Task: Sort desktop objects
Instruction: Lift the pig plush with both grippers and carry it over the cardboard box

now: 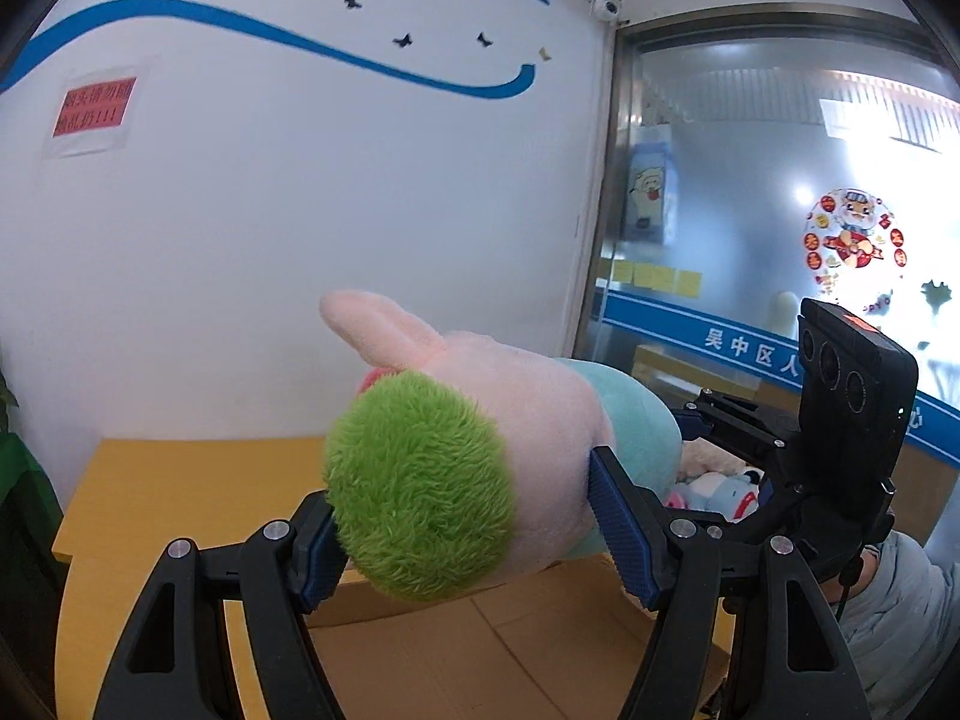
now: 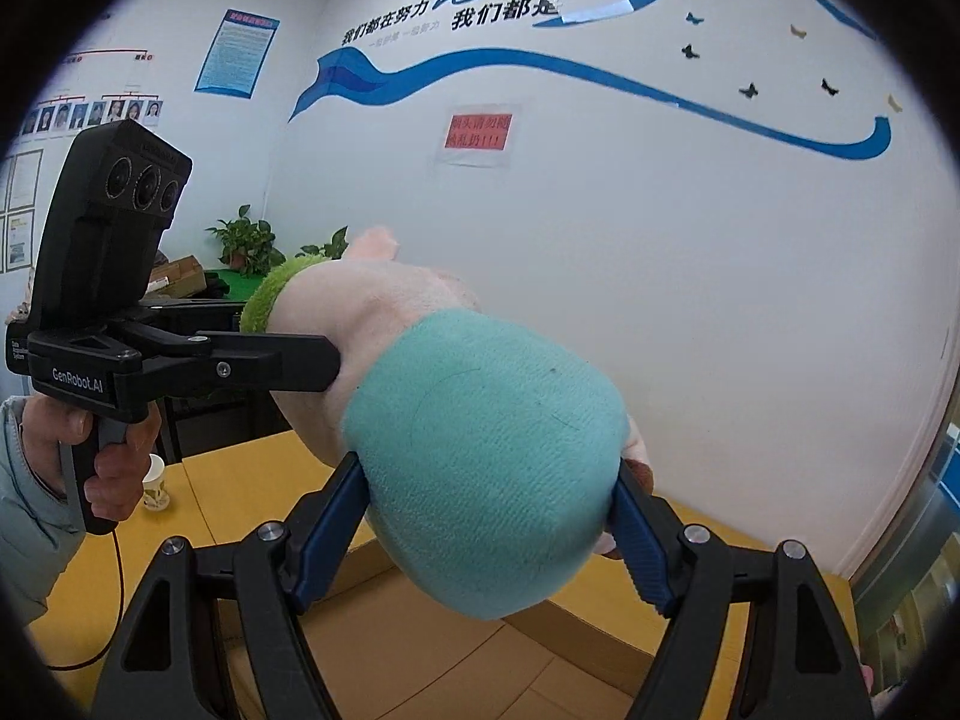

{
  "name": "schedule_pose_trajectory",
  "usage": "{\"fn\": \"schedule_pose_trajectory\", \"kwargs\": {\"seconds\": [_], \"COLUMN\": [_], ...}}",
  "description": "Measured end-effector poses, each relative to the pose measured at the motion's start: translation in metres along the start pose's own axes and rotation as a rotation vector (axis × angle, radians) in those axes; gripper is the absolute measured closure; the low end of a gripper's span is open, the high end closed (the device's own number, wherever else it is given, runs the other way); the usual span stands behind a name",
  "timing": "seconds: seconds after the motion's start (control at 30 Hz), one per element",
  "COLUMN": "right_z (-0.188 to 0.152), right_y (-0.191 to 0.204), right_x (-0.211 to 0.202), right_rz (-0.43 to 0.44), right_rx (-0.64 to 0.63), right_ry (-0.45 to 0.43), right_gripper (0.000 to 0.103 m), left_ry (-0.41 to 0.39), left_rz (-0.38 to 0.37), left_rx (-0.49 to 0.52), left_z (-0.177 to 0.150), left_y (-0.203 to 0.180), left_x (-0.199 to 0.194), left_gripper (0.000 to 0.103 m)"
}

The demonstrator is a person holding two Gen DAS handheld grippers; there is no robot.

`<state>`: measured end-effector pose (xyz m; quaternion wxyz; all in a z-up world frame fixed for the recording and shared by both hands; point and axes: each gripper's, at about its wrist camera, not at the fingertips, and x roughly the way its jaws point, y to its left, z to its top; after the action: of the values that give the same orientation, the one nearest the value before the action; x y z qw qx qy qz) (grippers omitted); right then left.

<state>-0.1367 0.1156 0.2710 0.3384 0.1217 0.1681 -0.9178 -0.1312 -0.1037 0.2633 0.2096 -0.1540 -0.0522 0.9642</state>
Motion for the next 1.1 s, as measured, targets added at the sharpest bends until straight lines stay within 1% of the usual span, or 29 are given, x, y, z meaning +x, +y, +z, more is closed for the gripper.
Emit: {"fn": "schedule_pose_trajectory", "kwargs": {"seconds": [0.13,0.27,0.37,0.47,0.53,0.6,0.63,0.7,0.77,0.83,0.9,1.03,1.1], "right_z": [-0.027,-0.075,-0.116,-0.156,-0.178,-0.189,-0.19,-0.192,-0.199,-0.204,-0.199,-0.191,-0.187], "right_y": [-0.014,-0.022,-0.023,-0.017,-0.009,0.0,0.001,0.002,0.003,0.007,0.01,0.01,0.008], "right_x": [0.076,0.153,0.206,0.248,0.267,0.27,0.27,0.277,0.279,0.281,0.274,0.273,0.276], "right_rz": [0.042,0.083,0.098,0.108,0.098,0.084,0.086,0.083,0.089,0.107,0.124,0.155,0.162], "right_rx": [0.028,0.092,0.159,0.199,0.205,0.192,0.206,0.211,0.186,0.184,0.197,0.232,0.249], "right_ry": [0.078,0.175,0.257,0.339,0.39,0.396,0.388,0.41,0.442,0.472,0.476,0.509,0.528], "right_gripper": [0.026,0.026,0.026,0.026,0.026,0.026,0.026,0.026,0.026,0.026,0.026,0.026,0.026], "left_ry": [0.099,0.209,0.311,0.412,0.479,0.508,0.534,0.61,0.652,0.644,0.643,0.666,0.682], "left_rz": [0.026,0.077,0.11,0.135,0.136,0.173,0.175,0.187,0.155,0.153,0.151,0.127,0.114], "left_rx": [-0.075,-0.099,-0.149,-0.186,-0.213,-0.183,-0.176,-0.183,-0.177,-0.164,-0.182,-0.204,-0.211], "left_z": [-0.036,-0.083,-0.118,-0.148,-0.157,-0.155,-0.151,-0.153,-0.16,-0.163,-0.163,-0.164,-0.163], "left_y": [0.048,0.079,0.105,0.113,0.117,0.109,0.103,0.101,0.103,0.102,0.104,0.109,0.108], "left_x": [0.056,0.11,0.148,0.174,0.185,0.189,0.193,0.201,0.198,0.193,0.189,0.186,0.191], "left_gripper": [0.033,0.033,0.034,0.034,0.034,0.03,0.028,0.025,0.025,0.024,0.024,0.023,0.021]}}
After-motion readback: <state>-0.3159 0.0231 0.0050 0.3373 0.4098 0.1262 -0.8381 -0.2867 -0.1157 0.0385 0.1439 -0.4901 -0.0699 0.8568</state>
